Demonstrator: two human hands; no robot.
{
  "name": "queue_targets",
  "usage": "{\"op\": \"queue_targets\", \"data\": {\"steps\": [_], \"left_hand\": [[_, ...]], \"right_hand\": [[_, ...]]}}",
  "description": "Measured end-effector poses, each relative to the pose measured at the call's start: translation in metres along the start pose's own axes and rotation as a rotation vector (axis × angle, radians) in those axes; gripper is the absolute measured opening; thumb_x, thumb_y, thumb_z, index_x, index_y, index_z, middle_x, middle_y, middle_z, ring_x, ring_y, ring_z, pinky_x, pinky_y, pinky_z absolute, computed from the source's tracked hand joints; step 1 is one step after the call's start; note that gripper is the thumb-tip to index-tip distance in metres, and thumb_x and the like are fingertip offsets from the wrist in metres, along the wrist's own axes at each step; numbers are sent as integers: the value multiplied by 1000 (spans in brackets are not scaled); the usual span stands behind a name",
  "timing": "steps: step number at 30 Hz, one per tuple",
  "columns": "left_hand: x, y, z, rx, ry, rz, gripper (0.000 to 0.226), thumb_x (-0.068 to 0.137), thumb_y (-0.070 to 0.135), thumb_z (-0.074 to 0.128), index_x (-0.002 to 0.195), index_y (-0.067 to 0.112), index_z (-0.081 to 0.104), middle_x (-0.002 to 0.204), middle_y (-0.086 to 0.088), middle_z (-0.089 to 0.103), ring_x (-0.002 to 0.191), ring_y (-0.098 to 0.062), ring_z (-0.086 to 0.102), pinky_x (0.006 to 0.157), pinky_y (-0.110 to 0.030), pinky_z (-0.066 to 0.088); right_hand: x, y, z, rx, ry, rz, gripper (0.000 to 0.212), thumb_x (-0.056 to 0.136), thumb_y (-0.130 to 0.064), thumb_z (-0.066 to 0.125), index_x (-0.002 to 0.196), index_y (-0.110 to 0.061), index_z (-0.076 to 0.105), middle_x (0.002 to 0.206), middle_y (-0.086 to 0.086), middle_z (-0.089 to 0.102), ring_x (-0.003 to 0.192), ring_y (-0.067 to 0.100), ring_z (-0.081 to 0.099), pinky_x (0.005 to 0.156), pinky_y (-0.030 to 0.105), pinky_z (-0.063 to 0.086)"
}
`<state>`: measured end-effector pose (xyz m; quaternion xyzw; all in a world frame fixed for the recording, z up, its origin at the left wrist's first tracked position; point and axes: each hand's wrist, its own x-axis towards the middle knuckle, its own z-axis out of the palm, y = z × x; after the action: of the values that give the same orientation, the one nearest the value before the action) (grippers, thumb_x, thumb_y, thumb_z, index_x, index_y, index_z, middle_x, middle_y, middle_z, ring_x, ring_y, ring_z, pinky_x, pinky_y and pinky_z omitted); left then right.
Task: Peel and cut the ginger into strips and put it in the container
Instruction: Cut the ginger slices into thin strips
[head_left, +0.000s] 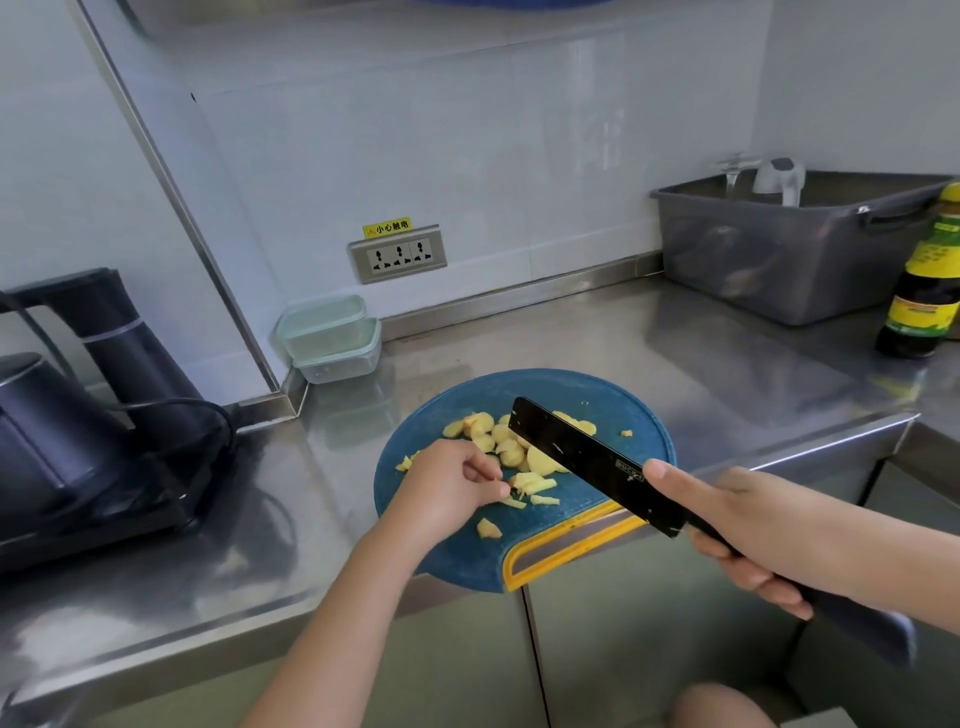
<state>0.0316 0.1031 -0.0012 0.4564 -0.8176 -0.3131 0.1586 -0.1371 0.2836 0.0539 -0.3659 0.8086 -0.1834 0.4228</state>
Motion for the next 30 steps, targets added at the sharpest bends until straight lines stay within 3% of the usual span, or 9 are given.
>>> {"op": "queue_targets", "data": {"steps": [5,8,11,14,22,30], "left_hand": [[-9,-6,-13,-227,97,-66,6,80,19,74,79,22,69,73,4,70,69,-7,62,61,-16,46],[-13,-9,-21,-333,31,-137,2,80,16,74,81,18,73,71,2,70,66,-6,61,62,-17,49],[-15,-9,-23,-332,-141,-217,2,80,16,75,80,15,75,67,1,68,68,-10,59,65,-20,49],[-17,-7,-24,-342,-250,-279,3,79,12,75,80,9,75,66,-2,68,65,-10,59,64,-20,49],[-17,-11,-20,-302,-215,-324,3,79,11,75,77,11,73,70,-4,67,67,-11,59,66,-21,50],[-23,-8,-22,-273,-261,-422,25,82,26,73,84,2,69,59,-3,67,44,-7,56,40,-13,40]], "right_hand": [[1,-1,3,-3,-23,-11,65,87,-70,31,58,-13,37,38,1,36,25,14,32,30,19,32],[0,2,4,2,-34,-51,65,91,-67,32,59,-11,42,36,0,37,26,12,33,30,19,30],[-2,3,4,18,-15,-118,62,92,-64,36,67,-9,50,37,-2,38,29,12,33,32,19,28],[-5,-3,6,3,-102,-9,63,93,-64,29,61,-11,37,35,-1,36,24,12,34,29,19,32],[-11,-5,23,-215,-36,12,56,93,-65,27,61,-20,37,29,-7,33,25,11,31,36,23,37],[-6,-11,30,-295,-65,19,66,88,-73,24,64,-14,42,43,-1,42,30,12,38,38,22,41]]}}
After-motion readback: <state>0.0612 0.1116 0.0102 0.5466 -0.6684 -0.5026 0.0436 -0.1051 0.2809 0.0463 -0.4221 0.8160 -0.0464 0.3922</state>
